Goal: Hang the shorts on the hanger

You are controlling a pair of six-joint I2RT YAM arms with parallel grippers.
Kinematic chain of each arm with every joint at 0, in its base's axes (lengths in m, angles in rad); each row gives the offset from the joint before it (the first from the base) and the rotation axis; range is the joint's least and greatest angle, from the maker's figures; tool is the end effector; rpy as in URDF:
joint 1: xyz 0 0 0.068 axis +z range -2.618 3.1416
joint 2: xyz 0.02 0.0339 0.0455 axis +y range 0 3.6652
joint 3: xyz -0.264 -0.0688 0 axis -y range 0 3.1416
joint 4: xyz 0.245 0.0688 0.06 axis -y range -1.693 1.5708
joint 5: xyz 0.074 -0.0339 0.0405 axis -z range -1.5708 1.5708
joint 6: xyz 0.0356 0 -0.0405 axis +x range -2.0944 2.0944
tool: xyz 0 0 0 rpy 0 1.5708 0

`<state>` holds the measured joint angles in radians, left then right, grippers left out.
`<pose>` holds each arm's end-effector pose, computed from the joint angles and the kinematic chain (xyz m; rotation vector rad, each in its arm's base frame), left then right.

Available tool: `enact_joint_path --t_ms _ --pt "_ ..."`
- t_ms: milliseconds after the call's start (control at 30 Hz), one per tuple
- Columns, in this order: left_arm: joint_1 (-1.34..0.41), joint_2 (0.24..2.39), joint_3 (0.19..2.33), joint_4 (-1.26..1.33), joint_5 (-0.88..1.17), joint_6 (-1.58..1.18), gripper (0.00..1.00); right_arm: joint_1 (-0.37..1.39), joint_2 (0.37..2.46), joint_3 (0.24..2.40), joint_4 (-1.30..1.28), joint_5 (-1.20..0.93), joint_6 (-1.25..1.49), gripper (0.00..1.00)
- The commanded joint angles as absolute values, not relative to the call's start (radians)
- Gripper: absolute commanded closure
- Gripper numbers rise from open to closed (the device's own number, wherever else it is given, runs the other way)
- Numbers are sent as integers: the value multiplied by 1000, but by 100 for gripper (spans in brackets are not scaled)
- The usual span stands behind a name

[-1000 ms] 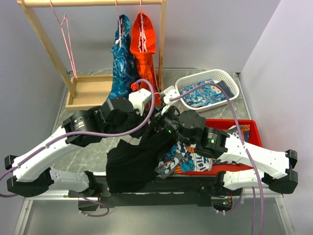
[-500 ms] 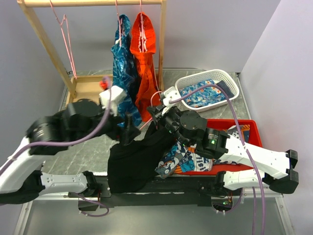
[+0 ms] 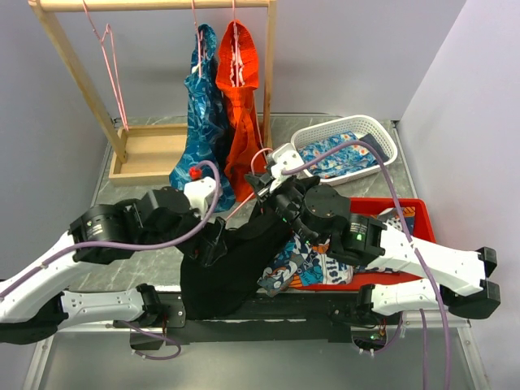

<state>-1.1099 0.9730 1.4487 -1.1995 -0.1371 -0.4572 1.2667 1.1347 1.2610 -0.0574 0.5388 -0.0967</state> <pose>0.0682 -0.1265 0.4249 0.6914 2.2719 -0.6397 0.0918 0.2314 0.4504 -0.5894 1.4175 0.5320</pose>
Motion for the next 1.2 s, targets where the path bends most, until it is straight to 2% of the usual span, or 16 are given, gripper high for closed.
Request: enact_joint_path --t_ms 0,33,133,233,267,367,567,633,667,733,767,833,867,933,1033,1167 --pt "-1114 956 1411 -1157 -112 -459 10 1284 1124 1338 -14 583 -138 100" --pt "-1114 948 1402 -1144 -110 -459 12 1285 1124 1341 -17 584 -140 100" --pt "-1114 922 1368 -1086 -118 -457 26 1285 1129 1347 -20 591 -146 100" --pt "-1114 894 1339 -1025 -121 -463 48 1285 1137 1354 -20 591 -146 100" --pt "-1114 888 1322 -1006 -120 -465 65 1285 1137 1355 -21 591 -146 100" --pt "-1114 864 1289 -951 -147 -472 99 1285 1146 1364 -26 595 -144 100" --pt "-1114 778 1238 -888 -175 -483 99 1285 1160 1365 -34 592 -127 100" --pt "-1114 761 1244 -899 -183 -485 99 1285 1169 1367 -40 588 -112 91" --pt "-1114 756 1244 -900 -183 -486 99 1285 1170 1371 -41 572 -107 80" --pt "-1114 746 1238 -907 -181 -486 99 1285 1177 1374 -48 555 -94 68" --pt "-1114 739 1236 -908 -181 -486 99 1285 1177 1379 -51 543 -87 58" --pt "-1114 724 1232 -913 -176 -482 99 1285 1184 1385 -60 543 -74 49" --pt "-1114 718 1232 -910 -173 -477 99 1285 1186 1390 -63 545 -69 40" --pt "-1114 693 1232 -904 -166 -471 99 1285 1178 1387 -57 557 -61 30" --pt "-1114 681 1255 -926 -164 -462 99 1284 1155 1373 -41 607 -40 21" --pt "-1114 675 1273 -962 -178 -472 99 1253 1114 1364 -41 719 -2 17"
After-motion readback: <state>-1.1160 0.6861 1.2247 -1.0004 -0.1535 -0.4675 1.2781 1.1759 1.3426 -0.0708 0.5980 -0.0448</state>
